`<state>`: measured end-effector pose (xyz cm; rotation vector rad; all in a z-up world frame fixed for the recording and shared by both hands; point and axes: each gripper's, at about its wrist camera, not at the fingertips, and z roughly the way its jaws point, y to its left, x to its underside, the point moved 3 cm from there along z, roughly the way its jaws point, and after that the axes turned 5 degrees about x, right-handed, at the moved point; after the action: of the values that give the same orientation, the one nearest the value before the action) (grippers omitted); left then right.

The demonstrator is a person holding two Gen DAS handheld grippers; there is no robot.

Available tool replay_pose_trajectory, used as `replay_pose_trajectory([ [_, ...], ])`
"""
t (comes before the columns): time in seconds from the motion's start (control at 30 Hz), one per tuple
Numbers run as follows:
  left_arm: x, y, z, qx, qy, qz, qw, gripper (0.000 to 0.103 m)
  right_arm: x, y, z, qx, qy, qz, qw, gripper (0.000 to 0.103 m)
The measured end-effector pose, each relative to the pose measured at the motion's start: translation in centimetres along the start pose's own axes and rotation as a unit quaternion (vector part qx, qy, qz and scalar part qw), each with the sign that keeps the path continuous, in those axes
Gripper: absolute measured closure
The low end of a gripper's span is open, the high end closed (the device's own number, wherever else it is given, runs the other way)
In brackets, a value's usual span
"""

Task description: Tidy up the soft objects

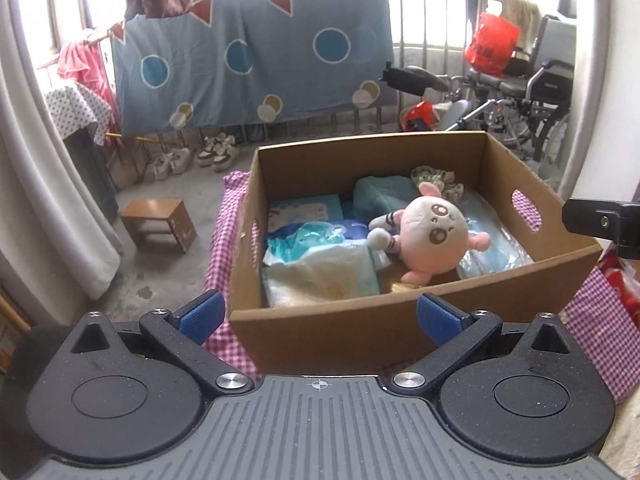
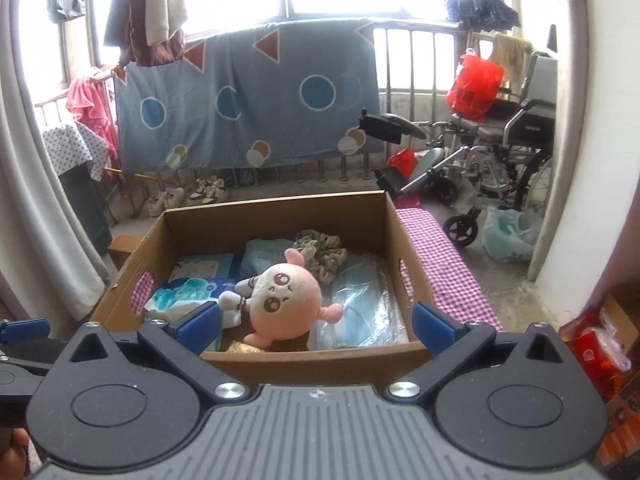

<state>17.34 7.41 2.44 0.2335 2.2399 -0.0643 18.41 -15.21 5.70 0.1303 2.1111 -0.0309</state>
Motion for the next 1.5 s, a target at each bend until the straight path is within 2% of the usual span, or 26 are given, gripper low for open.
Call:
replay_pose_trajectory([
  [0.13,0.0,-0.2,0.5,0.016,-0.008,0.000,0.9998,0.000,-0.1,0.4,0.0,0.030,-0.015,-0.020,0.999,0.000],
  [0.23,0.0,-0.1,0.7,0.019,-0.015,-0.004,0.9997,0.000,-0.1,0.4,-0.1,0.029,-0.027,-0.032,0.999,0.000],
  [0.33,0.0,0.2,0.8,0.006,-0.017,-0.016,0.9997,0.000,-0.2,0.7,0.0,0.031,-0.033,-0.054,0.998,0.000],
  [0.47,-0.2,1.0,1.2,0.008,0.002,-0.053,0.9986,0.000,0.0,0.6,0.2,0.025,-0.034,-0.053,0.998,0.000],
  [0.7,0.5,1.5,1.8,-0.002,0.040,-0.081,0.9959,0.000,0.9,-0.3,2.0,-0.010,0.035,-0.011,0.999,0.000],
  [0.83,0.6,1.4,1.9,0.001,0.060,-0.088,0.9943,0.000,2.1,0.1,3.1,-0.018,0.073,-0.019,0.997,0.000],
  [1.2,0.1,0.4,2.1,0.008,0.073,-0.085,0.9936,0.000,2.9,0.7,4.8,-0.014,0.103,-0.023,0.994,0.000],
  [1.5,-0.2,0.1,2.7,0.005,0.077,-0.079,0.9938,0.000,2.6,0.6,4.9,-0.008,0.103,-0.025,0.994,0.000],
])
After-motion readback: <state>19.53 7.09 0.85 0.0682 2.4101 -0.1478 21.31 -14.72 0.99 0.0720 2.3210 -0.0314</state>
